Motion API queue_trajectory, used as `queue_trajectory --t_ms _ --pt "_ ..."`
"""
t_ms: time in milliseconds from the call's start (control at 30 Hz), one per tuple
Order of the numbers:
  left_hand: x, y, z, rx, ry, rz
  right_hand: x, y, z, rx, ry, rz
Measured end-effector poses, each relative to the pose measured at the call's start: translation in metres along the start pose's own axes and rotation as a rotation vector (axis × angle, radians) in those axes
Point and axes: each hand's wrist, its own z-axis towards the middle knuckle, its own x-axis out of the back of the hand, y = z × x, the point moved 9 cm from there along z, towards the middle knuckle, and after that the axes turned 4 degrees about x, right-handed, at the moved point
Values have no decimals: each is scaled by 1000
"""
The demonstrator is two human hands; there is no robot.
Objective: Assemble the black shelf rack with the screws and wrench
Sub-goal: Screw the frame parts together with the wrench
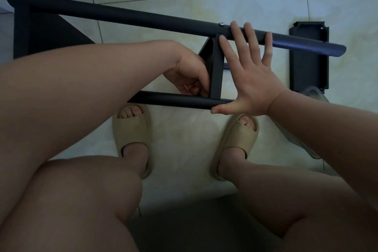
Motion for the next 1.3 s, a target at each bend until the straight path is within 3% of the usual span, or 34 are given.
queue_trajectory --t_ms 1300 --pt "3 4 -3 -37 33 6 -2 0 -1 2 -11 -3"
